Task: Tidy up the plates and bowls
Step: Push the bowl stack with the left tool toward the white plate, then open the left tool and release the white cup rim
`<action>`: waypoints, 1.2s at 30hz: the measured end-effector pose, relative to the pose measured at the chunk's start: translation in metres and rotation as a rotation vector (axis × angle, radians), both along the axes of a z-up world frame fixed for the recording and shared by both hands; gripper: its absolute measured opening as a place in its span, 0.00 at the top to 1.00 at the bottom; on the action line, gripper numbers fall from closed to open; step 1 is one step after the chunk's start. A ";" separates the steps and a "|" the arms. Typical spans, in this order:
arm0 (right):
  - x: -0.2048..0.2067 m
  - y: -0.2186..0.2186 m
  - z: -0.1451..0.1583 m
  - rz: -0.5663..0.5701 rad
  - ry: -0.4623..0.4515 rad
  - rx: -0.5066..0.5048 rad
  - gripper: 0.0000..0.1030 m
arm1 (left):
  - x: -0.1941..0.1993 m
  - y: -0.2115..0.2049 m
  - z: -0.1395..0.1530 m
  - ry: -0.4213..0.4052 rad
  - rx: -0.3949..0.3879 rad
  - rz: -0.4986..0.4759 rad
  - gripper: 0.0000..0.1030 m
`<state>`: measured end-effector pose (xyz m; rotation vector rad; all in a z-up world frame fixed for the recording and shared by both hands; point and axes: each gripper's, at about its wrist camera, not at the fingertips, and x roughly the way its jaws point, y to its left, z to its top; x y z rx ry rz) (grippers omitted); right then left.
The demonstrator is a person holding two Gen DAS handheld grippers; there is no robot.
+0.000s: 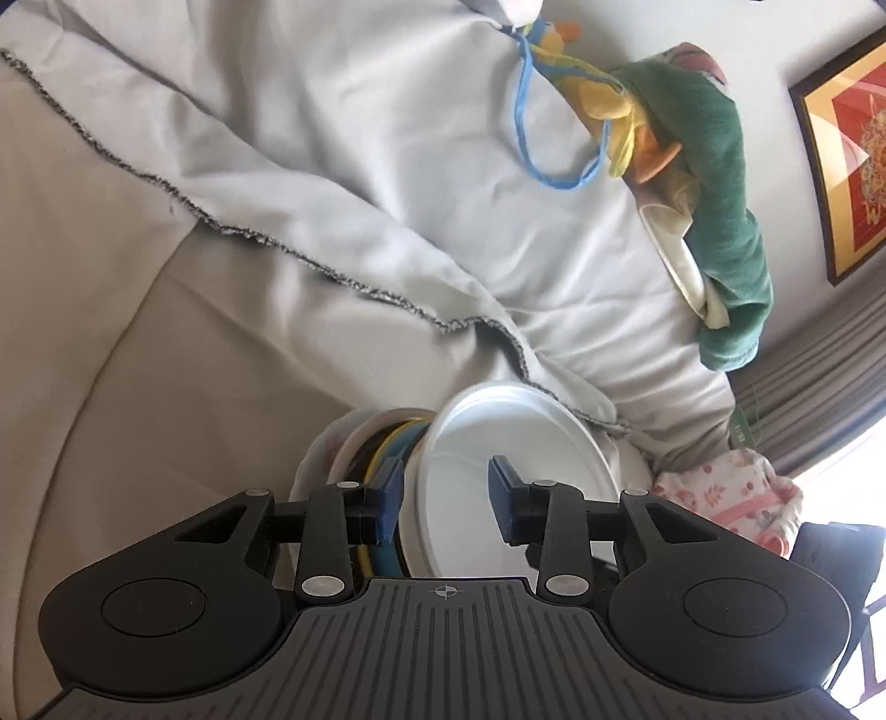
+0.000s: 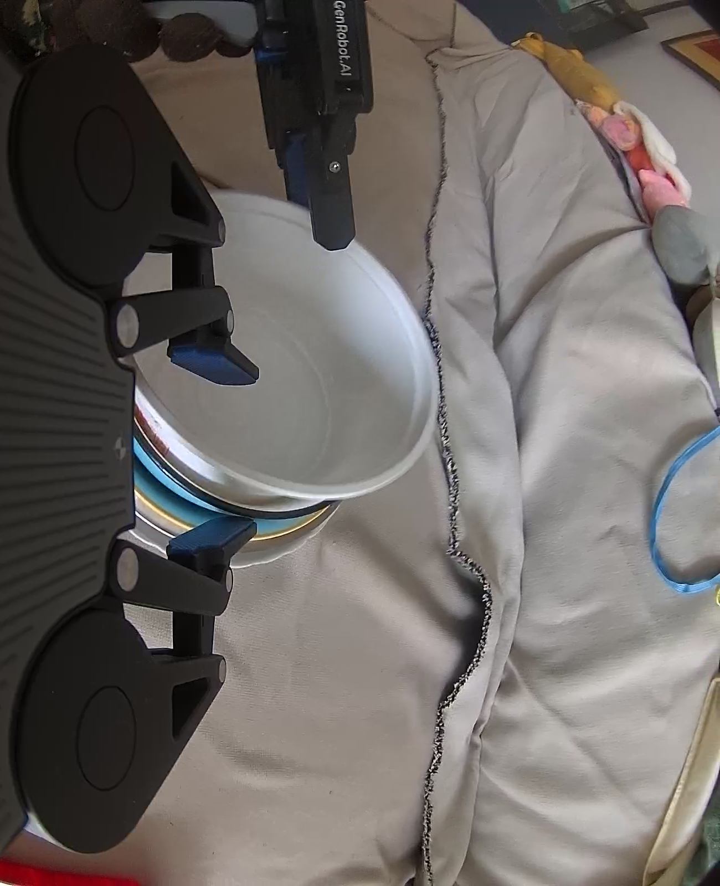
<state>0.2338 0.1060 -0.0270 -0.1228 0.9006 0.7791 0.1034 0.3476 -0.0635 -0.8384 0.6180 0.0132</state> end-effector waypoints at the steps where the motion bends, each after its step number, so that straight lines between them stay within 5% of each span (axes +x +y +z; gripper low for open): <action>1: 0.002 -0.001 0.001 -0.006 0.006 0.004 0.52 | 0.002 -0.001 0.000 -0.002 -0.004 -0.011 0.64; 9: 0.007 -0.002 -0.008 -0.035 0.038 -0.008 0.62 | 0.002 -0.004 0.006 -0.072 -0.020 -0.026 0.63; 18: -0.001 -0.002 -0.006 -0.023 0.017 -0.024 0.61 | 0.006 -0.003 -0.001 -0.014 -0.013 -0.011 0.64; 36: -0.011 -0.017 0.011 -0.009 -0.006 0.035 0.61 | -0.002 -0.031 0.032 0.050 0.173 0.078 0.64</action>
